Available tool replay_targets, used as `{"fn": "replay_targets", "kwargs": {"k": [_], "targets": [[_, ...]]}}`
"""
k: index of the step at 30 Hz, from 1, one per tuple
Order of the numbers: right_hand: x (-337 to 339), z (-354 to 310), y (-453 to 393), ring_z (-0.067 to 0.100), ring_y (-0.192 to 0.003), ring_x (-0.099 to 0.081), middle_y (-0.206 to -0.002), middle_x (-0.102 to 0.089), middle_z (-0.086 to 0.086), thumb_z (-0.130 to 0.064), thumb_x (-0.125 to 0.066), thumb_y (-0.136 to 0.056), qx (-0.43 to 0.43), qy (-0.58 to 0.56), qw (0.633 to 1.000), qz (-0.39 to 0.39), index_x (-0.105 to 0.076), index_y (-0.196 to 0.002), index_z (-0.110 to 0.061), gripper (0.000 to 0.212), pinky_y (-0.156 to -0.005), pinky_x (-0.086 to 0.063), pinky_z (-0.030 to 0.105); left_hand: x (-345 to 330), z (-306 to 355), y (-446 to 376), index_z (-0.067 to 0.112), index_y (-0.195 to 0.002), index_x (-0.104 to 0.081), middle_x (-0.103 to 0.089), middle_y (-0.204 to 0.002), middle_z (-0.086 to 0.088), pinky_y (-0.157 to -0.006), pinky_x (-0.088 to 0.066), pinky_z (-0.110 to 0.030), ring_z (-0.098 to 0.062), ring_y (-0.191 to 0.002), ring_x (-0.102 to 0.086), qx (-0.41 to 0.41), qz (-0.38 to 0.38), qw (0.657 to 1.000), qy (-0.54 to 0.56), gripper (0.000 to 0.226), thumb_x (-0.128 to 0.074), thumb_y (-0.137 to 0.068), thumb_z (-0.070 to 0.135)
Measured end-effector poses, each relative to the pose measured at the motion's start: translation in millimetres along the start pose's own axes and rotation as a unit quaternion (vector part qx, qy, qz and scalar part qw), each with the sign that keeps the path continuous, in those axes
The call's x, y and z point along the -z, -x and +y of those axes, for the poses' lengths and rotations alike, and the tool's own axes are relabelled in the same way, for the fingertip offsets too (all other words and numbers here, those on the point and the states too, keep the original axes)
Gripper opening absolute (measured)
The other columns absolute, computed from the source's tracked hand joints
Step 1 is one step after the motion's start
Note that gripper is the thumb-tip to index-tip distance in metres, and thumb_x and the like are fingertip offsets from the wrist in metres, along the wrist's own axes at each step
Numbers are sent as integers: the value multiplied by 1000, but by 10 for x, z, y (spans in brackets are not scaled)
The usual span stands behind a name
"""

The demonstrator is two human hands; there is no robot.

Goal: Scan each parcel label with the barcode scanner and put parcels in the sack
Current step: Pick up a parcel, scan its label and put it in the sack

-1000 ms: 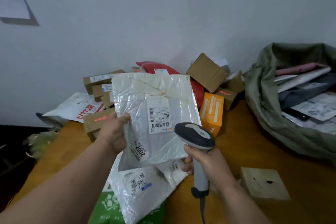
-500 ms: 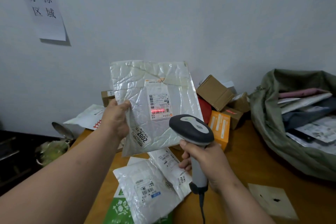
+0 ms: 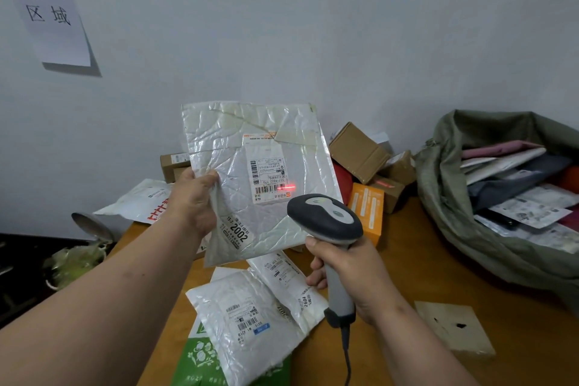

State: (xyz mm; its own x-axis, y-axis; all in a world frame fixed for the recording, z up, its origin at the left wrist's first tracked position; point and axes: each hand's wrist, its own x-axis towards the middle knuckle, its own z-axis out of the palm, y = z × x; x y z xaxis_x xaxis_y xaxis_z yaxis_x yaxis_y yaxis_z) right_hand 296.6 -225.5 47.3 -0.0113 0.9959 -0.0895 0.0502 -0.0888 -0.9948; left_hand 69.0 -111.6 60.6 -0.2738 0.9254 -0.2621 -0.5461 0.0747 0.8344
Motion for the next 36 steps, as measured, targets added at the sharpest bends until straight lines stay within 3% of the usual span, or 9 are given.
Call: {"fn": "replay_targets", "kwargs": {"k": [8,18,22,25,28,30,33,36], "targets": [[22,43,-44,29,-61,-69,-67,-66,11,-19,-74,-86,-4,0,1000,10,-70,-88,-6,13,-59,-54,33,-88,-22,17,16,-121,-53,-65,-103,-7,-50,-56,-35,-24,-81,-67,18,-18,1000,1,26,-50,-100,1],[144,57,-73,26,-62,-70,-70,-68,10,-21,-75,-86,-12,-15,999,48,-70,-91,-7,15,-58,-55,29,-281,-102,-62,16,-110,-59,-66,-104,-8,-67,-54,-45,-26,-86,-66,39,-34,998,-27,18,-51,-100,3],[355,85,-86,24,-62,-71,-71,-69,8,-23,-76,-85,-14,-24,993,113,-69,-94,-7,19,-56,-54,27,-529,-207,-93,15,-102,-58,-65,-99,-7,-60,-51,-42,-23,-82,-65,44,-65,996,-36,18,-49,-100,1],[620,119,-74,21,-61,-71,-71,-70,7,-27,-77,-84,-22,-48,982,183,-69,-95,-6,25,-55,-54,26,-818,-365,-100,16,-113,-59,-66,-103,-10,-58,-55,-44,-27,-86,-67,66,-83,994,-30,22,-49,-100,1],[948,141,-79,16,-59,-69,-69,-73,3,-34,-77,-83,-47,-58,964,254,-69,-96,-9,29,-55,-52,25,-1232,-554,-43,16,-118,-61,-69,-110,-13,-69,-57,-52,-31,-93,-70,85,-114,990,-24,28,-48,-99,-1],[1214,148,-111,16,-64,-67,-75,-72,2,-33,-79,-82,-52,-86,948,301,-68,-92,-15,24,-55,-52,26,-1558,-700,11,16,-113,-62,-69,-107,-12,-71,-56,-49,-29,-91,-69,97,-129,986,-35,23,-49,-100,1],[1740,191,-200,15,-85,-61,-95,-63,-2,-23,-81,-79,-24,-131,917,376,-59,-88,-27,24,-73,-58,37,-2097,-952,65,15,-106,-61,-70,-105,-13,-72,-58,-51,-30,-89,-71,119,-148,981,-43,17,-51,-99,2],[2352,227,-296,18,-98,-60,-108,-64,1,-21,-82,-76,-10,-221,900,375,-62,-104,-27,35,-96,-52,54,-2717,-1274,39,13,-115,-62,-72,-105,-15,-82,-56,-60,-35,-93,-72,143,-163,976,-19,25,-51,-97,-1]]}}
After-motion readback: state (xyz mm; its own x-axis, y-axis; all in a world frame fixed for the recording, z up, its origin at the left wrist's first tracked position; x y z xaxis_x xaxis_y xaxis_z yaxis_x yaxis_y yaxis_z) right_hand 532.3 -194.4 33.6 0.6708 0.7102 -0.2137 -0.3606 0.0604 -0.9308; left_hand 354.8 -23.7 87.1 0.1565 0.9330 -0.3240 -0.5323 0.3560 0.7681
